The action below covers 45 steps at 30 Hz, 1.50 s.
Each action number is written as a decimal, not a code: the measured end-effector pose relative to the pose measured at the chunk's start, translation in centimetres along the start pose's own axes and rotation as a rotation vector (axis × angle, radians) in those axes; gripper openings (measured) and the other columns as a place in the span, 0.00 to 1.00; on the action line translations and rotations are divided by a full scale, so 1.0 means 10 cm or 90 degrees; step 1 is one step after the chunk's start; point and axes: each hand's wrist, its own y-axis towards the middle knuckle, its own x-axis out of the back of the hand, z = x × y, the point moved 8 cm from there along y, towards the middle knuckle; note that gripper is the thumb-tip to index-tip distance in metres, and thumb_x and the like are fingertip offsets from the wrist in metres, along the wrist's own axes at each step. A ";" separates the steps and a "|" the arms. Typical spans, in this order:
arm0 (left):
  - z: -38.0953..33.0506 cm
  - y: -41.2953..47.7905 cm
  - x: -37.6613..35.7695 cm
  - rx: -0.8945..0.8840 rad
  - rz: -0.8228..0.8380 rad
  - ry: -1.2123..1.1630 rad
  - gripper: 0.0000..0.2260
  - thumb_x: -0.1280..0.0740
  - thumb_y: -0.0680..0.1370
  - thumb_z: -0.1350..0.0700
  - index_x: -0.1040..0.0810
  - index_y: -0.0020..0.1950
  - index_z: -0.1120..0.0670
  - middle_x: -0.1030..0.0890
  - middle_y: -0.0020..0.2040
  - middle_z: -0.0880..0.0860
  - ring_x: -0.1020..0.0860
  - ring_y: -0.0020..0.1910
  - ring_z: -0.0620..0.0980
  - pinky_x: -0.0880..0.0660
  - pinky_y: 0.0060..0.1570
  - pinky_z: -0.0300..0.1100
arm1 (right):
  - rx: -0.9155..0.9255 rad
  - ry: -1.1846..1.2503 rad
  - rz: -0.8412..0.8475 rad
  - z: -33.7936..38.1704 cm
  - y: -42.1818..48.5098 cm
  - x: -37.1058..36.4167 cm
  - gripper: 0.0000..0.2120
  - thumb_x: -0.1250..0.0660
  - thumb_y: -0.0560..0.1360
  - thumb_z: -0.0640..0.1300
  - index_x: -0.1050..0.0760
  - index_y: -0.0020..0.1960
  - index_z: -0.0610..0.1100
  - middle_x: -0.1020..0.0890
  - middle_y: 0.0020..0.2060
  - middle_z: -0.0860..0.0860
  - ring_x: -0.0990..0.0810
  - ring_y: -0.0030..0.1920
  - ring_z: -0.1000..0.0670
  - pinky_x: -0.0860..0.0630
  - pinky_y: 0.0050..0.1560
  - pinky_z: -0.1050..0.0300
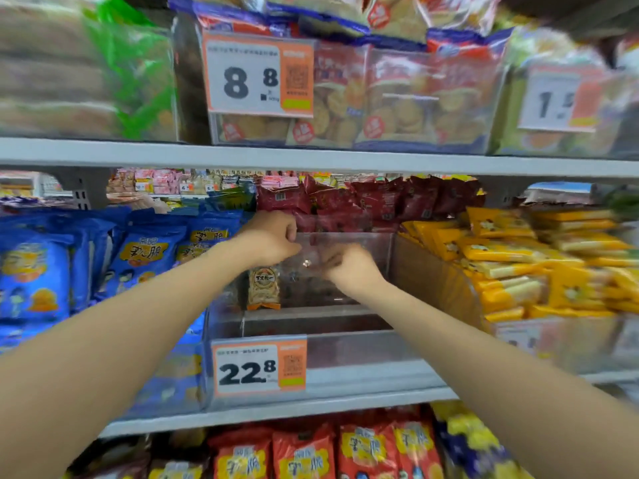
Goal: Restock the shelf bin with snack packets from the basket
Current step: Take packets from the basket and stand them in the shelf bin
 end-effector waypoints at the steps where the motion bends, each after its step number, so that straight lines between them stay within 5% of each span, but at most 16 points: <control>1: -0.11 -0.10 0.01 0.003 -0.020 -0.035 0.10 0.30 0.73 0.55 0.29 0.36 0.50 0.26 0.34 0.48 0.27 0.36 0.49 0.32 0.33 0.41 | 0.027 0.029 -0.072 0.01 -0.17 0.20 0.05 0.33 0.73 0.38 0.19 0.46 0.43 0.20 0.37 0.53 0.23 0.40 0.53 0.29 0.44 0.60; 4: -0.50 -0.43 -0.02 -0.006 -0.041 -0.110 0.09 0.31 0.73 0.57 0.28 0.34 0.52 0.26 0.32 0.47 0.29 0.33 0.46 0.33 0.35 0.41 | 0.118 0.045 -0.211 0.03 -0.74 0.64 0.06 0.32 0.71 0.37 0.24 0.44 0.47 0.26 0.34 0.58 0.29 0.35 0.59 0.33 0.41 0.62; 8: -1.06 -0.86 -0.30 -0.040 0.052 -0.088 0.10 0.30 0.72 0.57 0.27 0.33 0.52 0.25 0.32 0.47 0.27 0.33 0.47 0.34 0.34 0.40 | 0.106 0.073 -0.232 -0.26 -1.40 0.89 0.05 0.32 0.70 0.36 0.24 0.44 0.44 0.24 0.34 0.53 0.29 0.34 0.56 0.30 0.39 0.59; 15: -1.94 -1.57 -1.31 -0.118 0.190 -0.072 0.06 0.32 0.71 0.59 0.25 0.35 0.53 0.23 0.35 0.51 0.24 0.40 0.53 0.29 0.38 0.42 | -0.024 0.019 -0.146 -1.24 -2.44 0.96 0.06 0.30 0.70 0.38 0.22 0.47 0.43 0.22 0.36 0.53 0.27 0.38 0.54 0.33 0.41 0.60; 23: -2.41 -2.26 -2.95 -0.094 0.408 -0.100 0.09 0.29 0.71 0.58 0.26 0.33 0.53 0.20 0.38 0.54 0.22 0.41 0.53 0.27 0.40 0.44 | -0.261 0.033 -0.028 -2.72 -3.74 0.42 0.08 0.30 0.69 0.37 0.19 0.46 0.45 0.19 0.36 0.54 0.19 0.41 0.49 0.25 0.46 0.55; 28: -2.56 -2.85 -3.86 -0.055 0.547 -0.140 0.06 0.29 0.73 0.56 0.22 0.38 0.57 0.20 0.38 0.57 0.22 0.39 0.54 0.29 0.36 0.41 | -0.413 0.058 0.098 -3.51 -4.62 -0.11 0.08 0.35 0.71 0.35 0.20 0.48 0.43 0.19 0.41 0.50 0.21 0.37 0.48 0.23 0.43 0.55; 31: -2.50 -3.23 -4.36 0.009 0.646 -0.196 0.10 0.31 0.74 0.58 0.24 0.32 0.57 0.22 0.31 0.57 0.24 0.32 0.53 0.31 0.28 0.37 | -0.512 0.018 0.199 -4.00 -5.16 -0.43 0.10 0.34 0.73 0.36 0.20 0.53 0.40 0.21 0.38 0.50 0.24 0.42 0.50 0.28 0.43 0.60; 36: -2.18 -3.61 -4.92 0.185 0.683 -0.293 0.10 0.33 0.76 0.62 0.25 0.34 0.57 0.23 0.28 0.54 0.26 0.24 0.46 0.32 0.22 0.32 | -0.676 -0.035 0.341 -4.61 -5.97 -0.91 0.10 0.34 0.74 0.41 0.25 0.56 0.43 0.22 0.49 0.44 0.24 0.49 0.46 0.23 0.55 0.50; 38: -1.98 -3.68 -5.10 0.258 0.650 -0.322 0.10 0.35 0.76 0.62 0.25 0.34 0.58 0.22 0.30 0.55 0.28 0.22 0.45 0.32 0.22 0.32 | -0.675 -0.091 0.423 -4.75 -6.11 -1.09 0.19 0.34 0.75 0.42 0.29 0.65 0.40 0.23 0.58 0.43 0.23 0.58 0.43 0.25 0.56 0.51; 41: -1.89 -3.64 -5.29 0.283 0.608 -0.352 0.09 0.37 0.77 0.63 0.24 0.37 0.59 0.21 0.36 0.58 0.27 0.28 0.49 0.30 0.29 0.37 | -0.614 -0.158 0.497 -4.88 -6.08 -1.37 0.30 0.36 0.77 0.44 0.42 0.76 0.42 0.36 0.72 0.39 0.35 0.71 0.38 0.32 0.67 0.46; 45: -2.11 -3.52 -5.40 0.268 0.594 -0.437 0.07 0.37 0.76 0.63 0.24 0.39 0.57 0.19 0.37 0.57 0.24 0.32 0.51 0.27 0.37 0.41 | -0.581 -0.186 0.476 -5.00 -5.91 -1.67 0.32 0.38 0.80 0.48 0.49 0.79 0.50 0.52 0.78 0.42 0.48 0.77 0.38 0.43 0.73 0.41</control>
